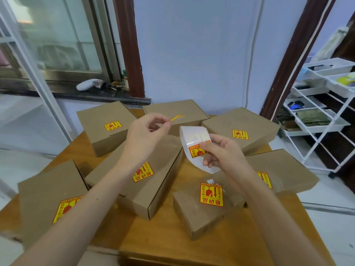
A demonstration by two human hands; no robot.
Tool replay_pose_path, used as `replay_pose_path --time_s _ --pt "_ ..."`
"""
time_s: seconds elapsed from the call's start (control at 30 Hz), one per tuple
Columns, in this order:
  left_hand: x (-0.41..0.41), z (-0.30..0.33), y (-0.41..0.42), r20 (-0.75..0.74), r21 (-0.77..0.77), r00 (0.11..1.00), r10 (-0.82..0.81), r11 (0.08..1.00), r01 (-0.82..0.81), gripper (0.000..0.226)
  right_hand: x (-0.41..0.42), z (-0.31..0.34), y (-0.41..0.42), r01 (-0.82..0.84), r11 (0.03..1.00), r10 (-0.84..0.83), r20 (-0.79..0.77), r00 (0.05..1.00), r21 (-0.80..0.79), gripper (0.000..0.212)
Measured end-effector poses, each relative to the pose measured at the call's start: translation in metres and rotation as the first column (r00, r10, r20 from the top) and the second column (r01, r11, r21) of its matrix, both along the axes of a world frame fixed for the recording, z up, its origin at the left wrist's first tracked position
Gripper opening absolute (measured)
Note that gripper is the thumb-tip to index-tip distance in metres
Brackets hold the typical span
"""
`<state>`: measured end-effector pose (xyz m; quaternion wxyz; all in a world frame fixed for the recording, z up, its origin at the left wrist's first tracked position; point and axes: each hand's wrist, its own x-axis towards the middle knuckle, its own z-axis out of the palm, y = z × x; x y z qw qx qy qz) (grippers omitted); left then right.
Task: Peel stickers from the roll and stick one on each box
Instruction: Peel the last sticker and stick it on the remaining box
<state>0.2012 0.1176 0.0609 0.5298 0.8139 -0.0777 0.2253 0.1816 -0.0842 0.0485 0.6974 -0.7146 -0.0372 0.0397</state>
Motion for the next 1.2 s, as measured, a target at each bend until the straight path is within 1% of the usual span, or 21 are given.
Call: replay_pose_path --time_s 0.2,0.3,0.43,0.5,0.6,0.8,0.93,1.03,1.13,1.2 --pt "0.059 -0.011 0.013 -0.037 0.175 0.996 0.079 0.982 -0.071 0.008 0.022 -0.010 0.002 0.030 0.999 -0.030 -0.026 0.999 -0.027 0.028" --pt "0.087 -0.021 0.019 -0.052 0.282 0.991 0.120 0.954 -0.101 0.009 0.032 -0.013 0.003 0.021 0.999 -0.022 -0.027 0.999 -0.041 0.026" --pt "0.122 -0.033 0.024 -0.053 0.483 0.985 0.167 0.867 -0.120 0.009 0.041 -0.017 0.003 0.010 0.999 -0.010 -0.023 1.000 -0.037 0.022" --pt "0.133 -0.038 0.026 -0.070 0.560 0.980 0.185 0.821 -0.115 0.010 0.043 -0.019 0.003 0.010 1.000 -0.010 -0.022 1.000 -0.029 0.021" --pt "0.142 -0.046 0.025 -0.058 0.651 0.978 0.201 0.750 -0.116 0.009 0.047 -0.022 0.004 0.015 1.000 -0.015 -0.023 1.000 -0.028 0.021" --pt "0.146 -0.048 0.026 -0.059 0.670 0.981 0.187 0.736 -0.100 0.012 0.049 -0.022 0.005 0.018 1.000 -0.018 -0.022 1.000 -0.006 0.021" --pt "0.149 -0.046 0.027 -0.114 0.663 0.982 0.152 0.748 -0.039 0.014 0.049 -0.022 0.004 0.023 1.000 -0.023 -0.020 1.000 -0.001 0.023" --pt "0.149 -0.047 0.028 -0.184 0.646 0.979 0.089 0.761 0.052 0.019 0.048 -0.022 0.003 0.024 1.000 -0.024 -0.014 1.000 -0.005 0.023" --pt "0.144 -0.051 0.024 -0.228 0.677 0.973 -0.040 0.711 0.189 0.035 0.046 -0.021 0.000 0.030 0.999 -0.029 -0.019 0.999 0.012 0.022" --pt "0.140 -0.052 0.022 -0.240 0.706 0.967 -0.080 0.670 0.231 0.041 0.045 -0.020 -0.003 0.032 0.999 -0.032 -0.023 0.999 0.029 0.021"
